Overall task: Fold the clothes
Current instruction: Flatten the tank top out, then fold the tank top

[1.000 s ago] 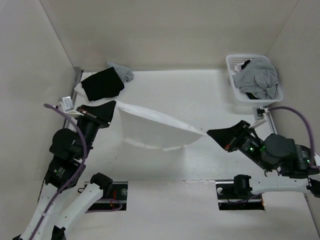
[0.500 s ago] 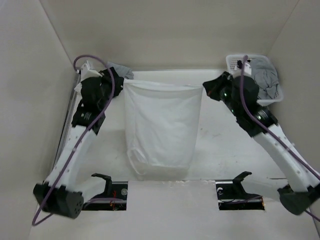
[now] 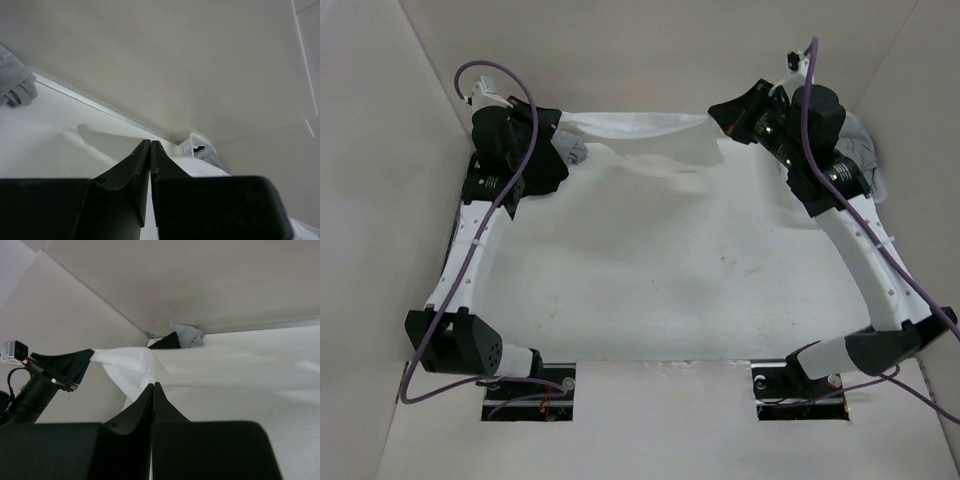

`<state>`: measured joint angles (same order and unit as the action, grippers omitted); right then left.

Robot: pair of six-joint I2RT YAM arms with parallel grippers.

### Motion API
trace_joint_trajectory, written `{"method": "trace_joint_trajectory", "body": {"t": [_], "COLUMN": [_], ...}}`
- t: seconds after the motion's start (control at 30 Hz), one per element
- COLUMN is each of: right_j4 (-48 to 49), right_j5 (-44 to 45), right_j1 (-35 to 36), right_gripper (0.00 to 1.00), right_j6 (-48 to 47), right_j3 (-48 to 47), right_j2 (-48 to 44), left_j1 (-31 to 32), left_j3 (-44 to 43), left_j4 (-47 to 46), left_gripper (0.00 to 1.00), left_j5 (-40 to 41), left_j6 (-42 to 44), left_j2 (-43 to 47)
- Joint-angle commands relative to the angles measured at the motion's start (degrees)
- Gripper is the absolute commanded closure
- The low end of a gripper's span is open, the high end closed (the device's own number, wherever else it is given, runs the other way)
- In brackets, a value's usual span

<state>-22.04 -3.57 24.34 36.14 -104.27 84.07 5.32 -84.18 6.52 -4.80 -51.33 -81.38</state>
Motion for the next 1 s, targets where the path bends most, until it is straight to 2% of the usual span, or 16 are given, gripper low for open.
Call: {"method": "trace_joint_trajectory", "body": {"t": [0.0,0.2,0.37,0.53,0.67,0.77,0.87,0.97], "right_j4": [4.27,14.21,19.05,20.73,18.45,14.24,8.7,2.99], "right_j5": [-0.47,2.34,7.52,10.95,14.03,16.75,18.86,20.88], "right_j1": [-0.04,1.53,9.26,19.01,29.12,35.89,41.17,42.68], "right_gripper": [1.0,1.0,1.0,1.0,1.0,1.0,1.0,1.0], "right_j6": [-0.46,3.06,7.61,17.8,26.68,32.75,36.62,36.55], "right_j3": [11.14,42.52,66.87,83.85,91.07,93.45,93.55,91.09], "right_j2": [-5.75,-16.9,-26.48,-35.1,-41.34,-46.61,-52.06,-56.29], "left_j1": [1.31,3.86,5.27,4.48,4.47,5.44,6.84,7.46], "left_j3": [8.56,31.68,51.19,66.93,74.76,77.23,75.05,70.05], "left_j4": [-4.93,-14.16,-19.44,-16.47,-9.36,-0.49,10.4,15.7], "left_gripper": [0.96,0.96,0.96,0.96,0.96,0.97,0.97,0.97], "left_j5": [-0.3,1.28,1.63,1.72,0.76,-0.82,-0.3,1.71], "left_j6": [-1.05,-1.93,-1.14,-0.79,-2.8,-5.79,-7.12,-6.59], "left_j2": [3.86,7.73,12.81,23.35,34.6,46.01,57.88,63.01]}}
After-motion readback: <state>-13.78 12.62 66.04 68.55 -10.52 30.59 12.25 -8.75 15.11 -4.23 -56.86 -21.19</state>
